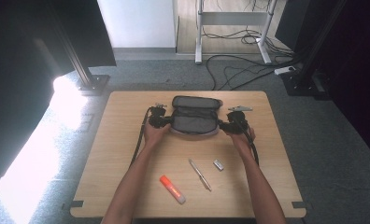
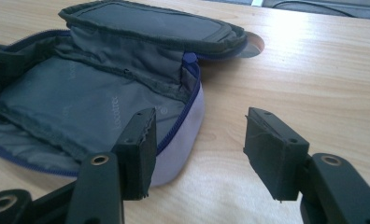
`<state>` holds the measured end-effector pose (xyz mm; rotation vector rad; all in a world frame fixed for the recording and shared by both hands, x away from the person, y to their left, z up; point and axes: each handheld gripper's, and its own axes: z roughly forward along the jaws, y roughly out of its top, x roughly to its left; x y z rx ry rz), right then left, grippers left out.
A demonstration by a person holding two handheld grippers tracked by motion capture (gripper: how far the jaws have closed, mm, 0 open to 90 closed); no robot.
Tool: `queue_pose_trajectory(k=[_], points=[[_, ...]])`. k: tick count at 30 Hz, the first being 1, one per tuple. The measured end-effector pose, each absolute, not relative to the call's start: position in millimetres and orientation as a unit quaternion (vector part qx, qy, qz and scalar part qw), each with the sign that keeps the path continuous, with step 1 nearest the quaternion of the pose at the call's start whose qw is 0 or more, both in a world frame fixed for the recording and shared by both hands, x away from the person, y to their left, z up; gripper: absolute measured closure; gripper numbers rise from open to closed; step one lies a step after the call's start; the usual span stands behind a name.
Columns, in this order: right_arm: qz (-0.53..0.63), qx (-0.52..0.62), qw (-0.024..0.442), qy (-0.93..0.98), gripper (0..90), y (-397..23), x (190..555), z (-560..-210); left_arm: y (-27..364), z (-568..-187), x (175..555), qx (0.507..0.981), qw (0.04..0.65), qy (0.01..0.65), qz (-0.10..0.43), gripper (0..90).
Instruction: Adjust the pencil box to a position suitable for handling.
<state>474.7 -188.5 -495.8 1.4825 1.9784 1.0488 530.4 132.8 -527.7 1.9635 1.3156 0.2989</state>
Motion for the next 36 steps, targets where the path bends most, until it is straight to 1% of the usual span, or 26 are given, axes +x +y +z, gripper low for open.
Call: queue_pose_trajectory(k=[5, 13, 21, 25, 31, 34, 36], points=[[0.382, 0.536, 0.225, 0.718, 45.8, -180.5, 483.0, -500.8, 133.2, -527.6, 530.4, 0.765, 0.370, 0.514, 0.116, 74.0], [0.373, 0.549, 0.212, 0.717, 47.0, -172.0, 493.4, -518.5, 132.0, -527.1, 529.4, 0.767, 0.367, 0.513, 0.117, 73.8], [0.343, 0.554, 0.200, 0.732, 49.8, -159.9, 507.2, -527.8, 130.3, -526.9, 528.2, 0.769, 0.364, 0.512, 0.117, 73.5], [0.318, 0.557, 0.209, 0.739, 55.3, -155.2, 510.8, -535.2, 129.7, -526.7, 527.8, 0.770, 0.363, 0.511, 0.118, 72.9], [0.325, 0.570, 0.198, 0.729, 63.3, -158.0, 512.0, -538.0, 129.4, -527.1, 527.7, 0.772, 0.362, 0.510, 0.118, 72.5], [0.325, 0.570, 0.194, 0.729, 68.7, -160.4, 512.7, -537.6, 129.4, -527.5, 527.9, 0.771, 0.361, 0.511, 0.117, 71.9], [0.325, 0.571, 0.194, 0.729, 69.9, -161.1, 512.8, -537.6, 129.3, -527.8, 528.0, 0.771, 0.361, 0.511, 0.116, 71.8]])
